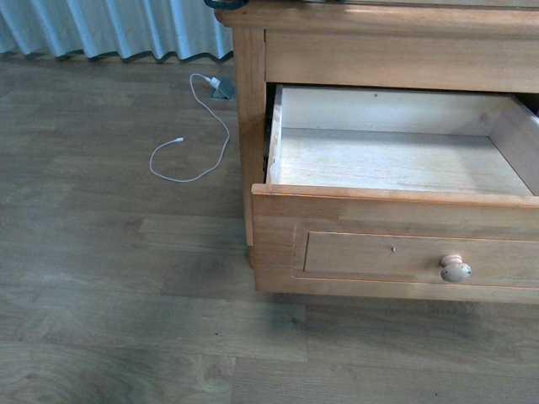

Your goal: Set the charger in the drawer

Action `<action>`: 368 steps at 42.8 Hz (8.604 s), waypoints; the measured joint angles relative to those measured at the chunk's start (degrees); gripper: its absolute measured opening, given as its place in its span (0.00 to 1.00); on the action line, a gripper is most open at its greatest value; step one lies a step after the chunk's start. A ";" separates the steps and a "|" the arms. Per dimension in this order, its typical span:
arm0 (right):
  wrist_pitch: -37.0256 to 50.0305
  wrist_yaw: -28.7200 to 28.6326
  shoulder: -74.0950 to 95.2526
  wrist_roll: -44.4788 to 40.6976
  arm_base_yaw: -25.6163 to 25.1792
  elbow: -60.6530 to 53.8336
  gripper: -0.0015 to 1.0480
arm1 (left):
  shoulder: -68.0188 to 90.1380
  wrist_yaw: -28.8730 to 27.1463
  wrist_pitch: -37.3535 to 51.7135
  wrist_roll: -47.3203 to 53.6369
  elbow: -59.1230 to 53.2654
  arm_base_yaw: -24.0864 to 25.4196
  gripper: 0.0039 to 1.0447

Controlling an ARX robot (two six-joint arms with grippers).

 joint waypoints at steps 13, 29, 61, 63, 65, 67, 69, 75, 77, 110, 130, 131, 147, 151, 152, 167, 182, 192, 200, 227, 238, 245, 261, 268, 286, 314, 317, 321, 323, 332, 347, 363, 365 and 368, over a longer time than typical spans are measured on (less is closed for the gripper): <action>0.00 -0.02 0.00 0.00 0.02 0.00 0.92 | 0.72 0.15 -1.60 3.10 1.33 0.00 0.94; 0.00 0.00 0.00 0.00 0.02 0.00 0.92 | 0.81 -0.37 -3.37 6.08 1.81 -0.22 0.59; 0.00 0.00 0.00 0.00 0.02 0.00 0.92 | -6.58 -0.02 4.70 3.63 -11.69 1.25 0.57; 0.00 -0.02 0.00 0.00 0.00 0.00 0.92 | -7.67 0.46 5.03 3.63 -13.27 1.57 0.57; 0.00 0.00 0.00 0.00 0.02 0.00 0.92 | -9.33 1.07 5.46 3.69 -15.50 2.05 0.57; 0.00 -0.02 0.00 0.00 0.00 0.00 0.92 | -10.69 1.60 5.73 3.72 -17.29 2.45 0.56; 0.00 0.00 0.00 0.00 0.00 0.00 0.92 | -12.50 2.29 6.14 3.78 -19.69 3.06 0.56; 0.00 0.00 0.00 0.00 0.02 0.00 0.92 | -17.29 4.24 7.74 3.76 -25.77 4.81 0.56; 0.00 0.00 0.00 0.00 0.02 0.00 0.92 | -19.34 5.18 8.35 3.74 -28.30 5.57 0.56; 0.00 -0.02 0.00 0.00 0.00 0.00 0.92 | -35.06 15.37 12.20 4.68 -55.89 4.90 0.56; 0.00 -0.02 0.00 0.00 0.00 0.00 0.92 | -19.37 9.14 12.70 4.66 -43.19 -4.76 0.56; 0.00 -0.02 0.00 0.00 0.02 0.00 0.92 | -18.56 8.66 12.41 4.87 -42.47 -5.11 0.56; 0.00 -0.02 0.00 0.00 0.00 0.00 0.92 | -13.79 5.31 12.24 5.90 -39.10 -5.86 0.70; 0.00 0.00 0.00 0.00 0.02 0.00 0.92 | -13.79 4.35 13.25 5.81 -38.77 -5.68 0.82; 0.00 0.00 0.00 0.00 0.00 0.00 0.92 | -13.79 4.31 13.40 5.77 -38.75 -5.64 0.84; 0.00 0.00 0.00 0.00 0.02 0.00 0.92 | -17.16 -2.16 19.78 2.25 -41.97 -3.19 0.94; 0.00 0.00 0.00 0.00 0.00 0.00 0.92 | -31.85 -11.56 22.08 -0.52 -52.98 3.28 0.94; 0.00 0.00 0.00 0.00 0.02 0.00 0.92 | -48.70 -15.89 22.34 -0.50 -65.92 6.75 0.94; 0.00 0.00 0.00 0.00 0.02 0.00 0.92 | -60.89 -17.81 19.98 -1.29 -73.20 8.94 0.94; 0.00 0.00 0.00 0.00 0.00 0.00 0.92 | -100.87 -21.81 -0.09 -10.75 -90.66 19.28 0.94; 0.00 0.00 0.00 0.00 0.00 0.00 0.92 | -107.56 -20.50 -4.85 -13.68 -92.00 22.08 0.94; 0.00 0.00 0.00 0.00 0.00 0.00 0.92 | -109.09 -12.52 -3.69 -12.17 -94.05 21.35 0.79; 0.00 -0.02 0.00 0.00 0.02 0.00 0.92 | -117.66 -11.04 -1.77 -10.93 -105.44 20.87 0.04; 0.00 -0.02 0.00 0.00 0.02 0.00 0.92 | -120.58 -11.04 -1.79 -10.80 -107.82 20.87 0.04; 0.00 -0.07 0.00 0.00 0.02 0.00 0.92 | -132.65 -11.04 -10.84 -10.80 -110.75 20.87 0.04; 0.52 0.00 0.02 -3.69 0.11 -0.04 0.92 | -134.81 -11.02 -10.91 -10.69 -112.48 20.87 0.38; 0.15 -0.20 0.61 -9.79 0.26 -0.02 0.92 | -134.81 -11.02 -10.91 -10.69 -112.48 20.87 0.48; -1.44 -0.57 4.11 -13.60 0.42 0.04 0.92 | -134.81 -11.02 -10.91 -10.69 -112.48 20.87 0.62; -2.19 -0.98 6.82 -13.92 0.57 0.28 0.92 | -134.81 -11.02 -10.91 -10.69 -112.48 20.87 0.68; -0.90 -2.75 20.26 -11.69 1.44 2.97 0.92 | -134.81 -11.02 -10.91 -10.64 -112.48 20.87 0.96; 19.58 -2.38 58.18 -5.90 3.56 9.46 0.92 | -134.81 -11.02 -10.91 -10.64 -112.48 20.87 0.94; 33.35 -0.42 85.02 -3.21 4.79 17.84 0.92 | -134.81 -11.02 -10.91 -10.64 -112.48 20.87 0.94; 34.16 -0.37 87.08 -2.91 4.79 18.78 0.92 | -134.81 -11.02 -10.91 -10.64 -112.48 20.87 0.94; 35.67 0.13 90.86 -2.19 4.76 20.46 0.92 | -134.81 -11.02 -10.91 -10.64 -112.48 20.87 0.94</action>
